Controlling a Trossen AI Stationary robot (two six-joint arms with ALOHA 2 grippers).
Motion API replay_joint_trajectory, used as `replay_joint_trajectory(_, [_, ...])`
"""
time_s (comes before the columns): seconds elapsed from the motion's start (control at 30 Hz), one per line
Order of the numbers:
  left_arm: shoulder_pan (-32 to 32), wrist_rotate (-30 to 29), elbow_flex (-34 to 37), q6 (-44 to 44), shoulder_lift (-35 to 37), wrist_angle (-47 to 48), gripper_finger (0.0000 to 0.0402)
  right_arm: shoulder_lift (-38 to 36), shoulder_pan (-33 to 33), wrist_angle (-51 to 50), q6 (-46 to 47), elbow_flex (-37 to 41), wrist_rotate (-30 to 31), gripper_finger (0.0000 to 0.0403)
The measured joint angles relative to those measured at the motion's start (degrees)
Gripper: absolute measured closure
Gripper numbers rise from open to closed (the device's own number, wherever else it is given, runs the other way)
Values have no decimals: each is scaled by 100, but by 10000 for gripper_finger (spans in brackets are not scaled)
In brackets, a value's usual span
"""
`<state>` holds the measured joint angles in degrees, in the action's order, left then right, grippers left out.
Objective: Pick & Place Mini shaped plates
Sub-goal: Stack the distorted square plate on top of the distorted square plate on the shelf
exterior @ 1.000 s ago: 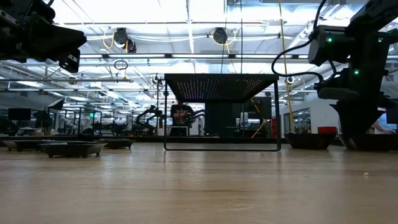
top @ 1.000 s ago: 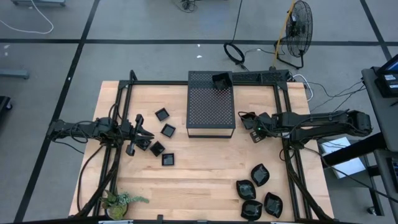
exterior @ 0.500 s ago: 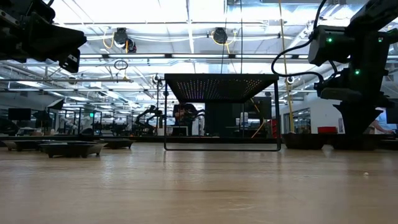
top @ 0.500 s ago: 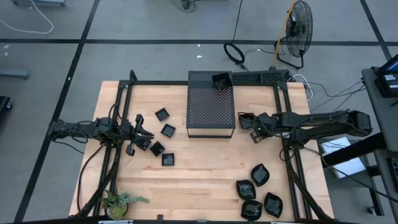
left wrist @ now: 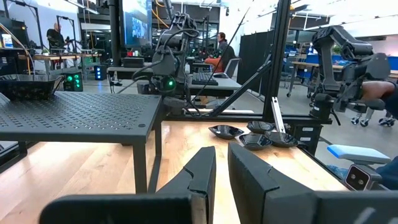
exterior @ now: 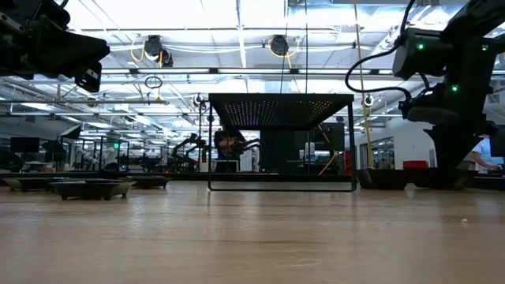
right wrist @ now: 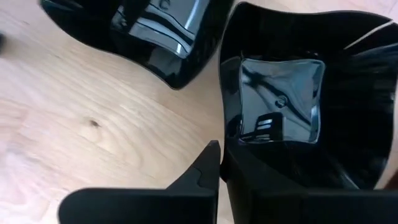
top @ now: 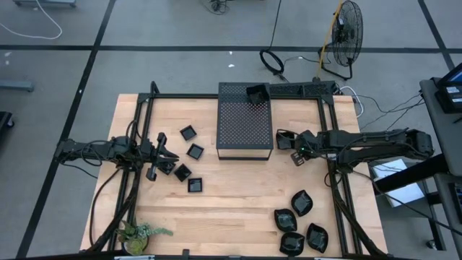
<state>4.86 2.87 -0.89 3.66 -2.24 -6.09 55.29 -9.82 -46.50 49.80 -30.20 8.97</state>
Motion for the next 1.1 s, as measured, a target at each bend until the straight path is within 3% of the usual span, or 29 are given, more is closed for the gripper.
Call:
replay_joint_trajectory(0.33, [0, 0, 2, 0, 0, 0, 355, -743, 0, 48, -37, 0, 4, 397])
replay_joint_trajectory(1.1, [0, -2, 0, 0, 0, 0, 355, -2012, 2, 1555, -1153, 0, 217, 397])
